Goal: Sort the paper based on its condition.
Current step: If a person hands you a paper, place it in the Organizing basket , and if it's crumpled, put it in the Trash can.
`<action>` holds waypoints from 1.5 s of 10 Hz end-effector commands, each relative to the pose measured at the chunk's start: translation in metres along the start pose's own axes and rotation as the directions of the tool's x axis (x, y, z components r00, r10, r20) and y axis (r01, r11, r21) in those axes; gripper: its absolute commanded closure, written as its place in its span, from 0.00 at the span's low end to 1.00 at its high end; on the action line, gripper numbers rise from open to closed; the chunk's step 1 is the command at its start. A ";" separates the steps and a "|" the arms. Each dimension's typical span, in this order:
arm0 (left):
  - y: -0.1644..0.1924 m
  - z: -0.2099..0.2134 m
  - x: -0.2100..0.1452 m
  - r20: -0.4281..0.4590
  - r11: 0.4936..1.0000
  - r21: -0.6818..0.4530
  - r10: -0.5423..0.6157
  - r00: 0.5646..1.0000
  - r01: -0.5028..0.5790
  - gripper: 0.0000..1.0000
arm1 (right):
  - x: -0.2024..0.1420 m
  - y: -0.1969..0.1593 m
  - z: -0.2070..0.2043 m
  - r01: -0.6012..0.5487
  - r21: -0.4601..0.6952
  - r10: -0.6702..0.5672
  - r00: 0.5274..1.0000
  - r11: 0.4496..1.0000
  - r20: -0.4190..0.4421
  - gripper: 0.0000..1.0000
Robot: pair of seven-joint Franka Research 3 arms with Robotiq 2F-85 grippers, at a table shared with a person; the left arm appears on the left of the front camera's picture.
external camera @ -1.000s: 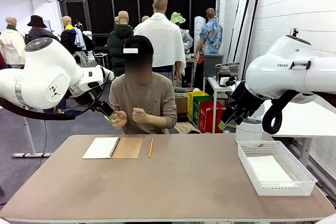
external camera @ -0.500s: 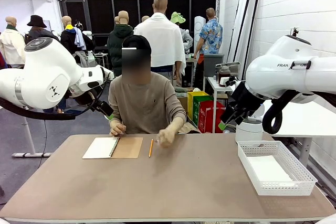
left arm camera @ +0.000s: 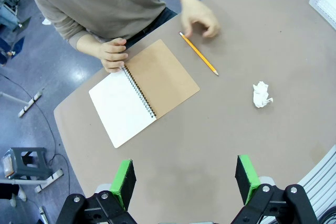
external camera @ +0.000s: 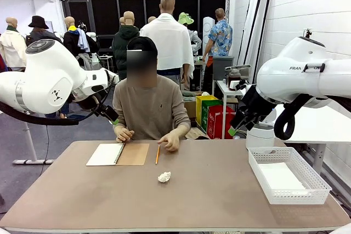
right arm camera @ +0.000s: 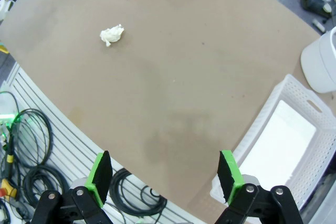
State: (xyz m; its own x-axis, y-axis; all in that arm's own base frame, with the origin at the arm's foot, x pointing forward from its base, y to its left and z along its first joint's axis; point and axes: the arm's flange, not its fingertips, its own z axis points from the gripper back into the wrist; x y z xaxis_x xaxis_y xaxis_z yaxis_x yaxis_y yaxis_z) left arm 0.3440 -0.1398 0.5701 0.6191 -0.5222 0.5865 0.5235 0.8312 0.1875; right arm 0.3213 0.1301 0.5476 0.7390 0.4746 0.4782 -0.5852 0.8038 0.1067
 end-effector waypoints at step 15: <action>0.000 0.000 0.000 0.000 1.000 0.000 0.001 1.000 -0.001 0.00 | 0.096 0.122 -0.121 -0.534 0.040 0.532 0.829 0.845 -0.172 0.00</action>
State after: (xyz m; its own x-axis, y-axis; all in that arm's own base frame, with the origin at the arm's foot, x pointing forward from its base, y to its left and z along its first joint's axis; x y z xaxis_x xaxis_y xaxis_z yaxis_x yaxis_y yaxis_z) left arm 0.3439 -0.1401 0.5701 0.6188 -0.5228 0.5864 0.5238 0.8308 0.1879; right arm 0.3527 0.3137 0.5008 0.3981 0.8569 0.3274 -0.8883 0.4493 -0.0957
